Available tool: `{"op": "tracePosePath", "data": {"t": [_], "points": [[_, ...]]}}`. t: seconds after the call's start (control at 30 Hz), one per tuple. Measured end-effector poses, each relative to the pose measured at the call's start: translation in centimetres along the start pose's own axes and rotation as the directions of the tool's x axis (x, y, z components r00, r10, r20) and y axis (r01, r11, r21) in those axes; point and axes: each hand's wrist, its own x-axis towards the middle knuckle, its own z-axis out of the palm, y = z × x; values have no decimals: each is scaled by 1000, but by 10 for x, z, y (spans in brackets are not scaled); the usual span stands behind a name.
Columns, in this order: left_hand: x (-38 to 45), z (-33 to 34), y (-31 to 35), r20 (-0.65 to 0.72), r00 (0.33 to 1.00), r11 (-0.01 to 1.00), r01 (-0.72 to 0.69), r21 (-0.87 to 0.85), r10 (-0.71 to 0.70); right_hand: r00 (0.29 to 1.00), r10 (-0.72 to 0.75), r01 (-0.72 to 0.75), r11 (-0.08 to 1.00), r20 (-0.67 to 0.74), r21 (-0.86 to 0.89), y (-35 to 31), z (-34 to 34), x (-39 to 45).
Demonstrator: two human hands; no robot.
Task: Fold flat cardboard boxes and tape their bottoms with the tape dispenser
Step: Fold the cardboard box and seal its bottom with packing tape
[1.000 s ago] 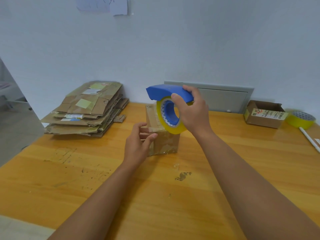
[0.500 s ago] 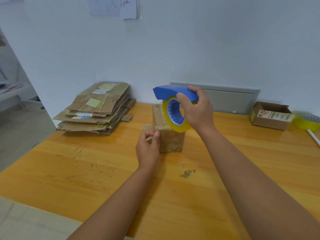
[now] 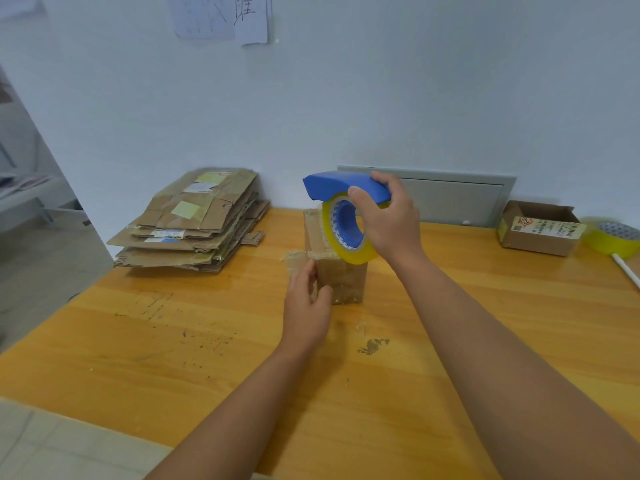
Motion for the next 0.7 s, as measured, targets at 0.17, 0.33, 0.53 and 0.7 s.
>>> {"op": "tracePosePath", "data": {"t": [0.17,0.33,0.53,0.7], "points": [[5,-6,6,15,999,986,-51,156,49,1000,5,-5,1000,4,-1,-1,0,0],[1,5,3,20,1000,989,-22,149,20,1000,2,-2,1000,2,-2,-1,-2,-1],[6,8,6,7,997,995,76,-65,-76,1000,4,-4,1000,3,-1,-3,-1,-2],[19,-4,20,-147,978,951,-99,294,147,999,53,-53,997,6,53,-6,-5,-1]]}}
